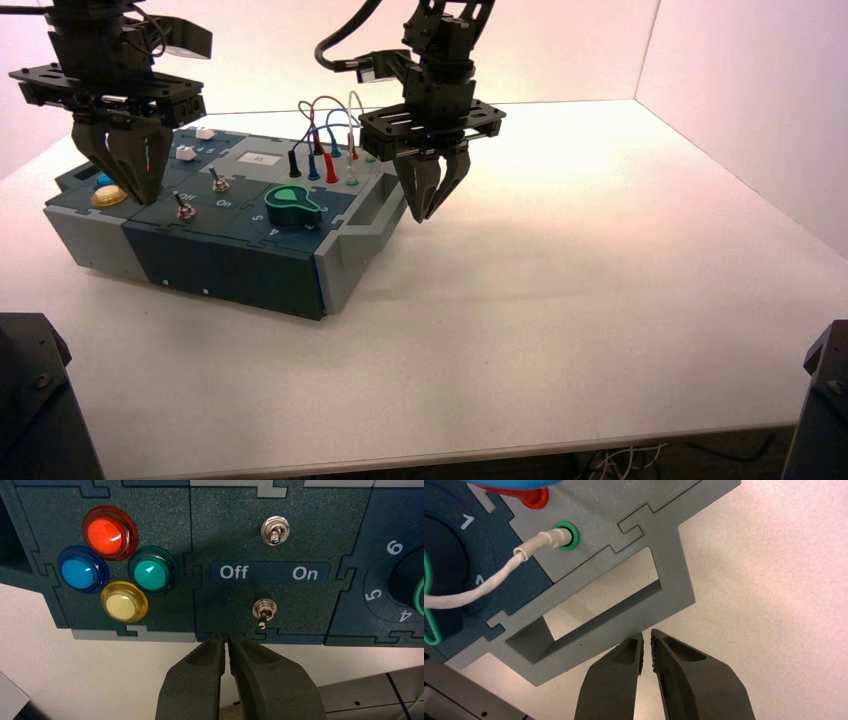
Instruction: Flip the bottom switch on with the left gripper.
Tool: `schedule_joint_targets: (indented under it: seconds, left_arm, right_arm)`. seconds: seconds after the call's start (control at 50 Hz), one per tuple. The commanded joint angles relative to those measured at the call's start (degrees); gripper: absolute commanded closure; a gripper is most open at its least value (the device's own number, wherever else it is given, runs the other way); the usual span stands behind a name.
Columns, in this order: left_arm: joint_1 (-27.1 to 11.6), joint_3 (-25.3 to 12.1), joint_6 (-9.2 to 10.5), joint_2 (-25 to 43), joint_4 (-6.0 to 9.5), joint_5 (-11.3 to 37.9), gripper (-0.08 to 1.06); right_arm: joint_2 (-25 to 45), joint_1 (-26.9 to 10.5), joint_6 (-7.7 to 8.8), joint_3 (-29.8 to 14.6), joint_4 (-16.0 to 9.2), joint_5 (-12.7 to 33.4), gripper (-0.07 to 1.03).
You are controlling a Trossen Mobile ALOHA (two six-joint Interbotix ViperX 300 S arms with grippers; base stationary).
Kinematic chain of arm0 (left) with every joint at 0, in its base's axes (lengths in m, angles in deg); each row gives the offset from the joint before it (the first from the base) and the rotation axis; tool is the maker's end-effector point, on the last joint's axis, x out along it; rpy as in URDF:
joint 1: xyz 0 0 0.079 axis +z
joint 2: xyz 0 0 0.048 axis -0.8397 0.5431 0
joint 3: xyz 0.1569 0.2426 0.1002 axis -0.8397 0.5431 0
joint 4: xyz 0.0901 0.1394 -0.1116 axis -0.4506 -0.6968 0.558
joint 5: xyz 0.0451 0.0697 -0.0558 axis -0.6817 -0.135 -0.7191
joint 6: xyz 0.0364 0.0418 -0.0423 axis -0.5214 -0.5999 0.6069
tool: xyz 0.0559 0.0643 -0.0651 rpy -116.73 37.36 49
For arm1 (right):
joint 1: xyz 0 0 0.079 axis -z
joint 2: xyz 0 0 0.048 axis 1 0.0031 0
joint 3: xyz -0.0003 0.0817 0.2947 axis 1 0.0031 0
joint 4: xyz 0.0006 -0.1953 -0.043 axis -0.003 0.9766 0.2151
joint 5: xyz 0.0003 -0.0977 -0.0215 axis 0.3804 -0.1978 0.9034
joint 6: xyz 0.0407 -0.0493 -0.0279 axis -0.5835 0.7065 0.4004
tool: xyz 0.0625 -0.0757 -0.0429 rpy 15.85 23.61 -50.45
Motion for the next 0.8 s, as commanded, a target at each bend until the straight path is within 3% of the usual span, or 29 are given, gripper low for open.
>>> schedule_joint_targets:
  seconds: [0.02,0.48,0.8]
  left_arm:
    - [0.2,-1.0,-0.26,-1.0,0.09,-0.7,1.01]
    - [-0.4,-1.1,-0.44,-0.6,0.26,-2.2,1.01]
    - [-4.0,-1.1,-1.05,-0.3,0.53,-2.1,1.01]
  right_arm:
    - [-0.8,-0.4,0.53,-1.8,-0.3,-0.4,0.86]
    - [-1.2,-0.5,0.62,-2.5,-0.3,-0.4,0.87]
    - [-1.3,-0.8,0.62,-2.5,-0.4,-0.4,0.87]
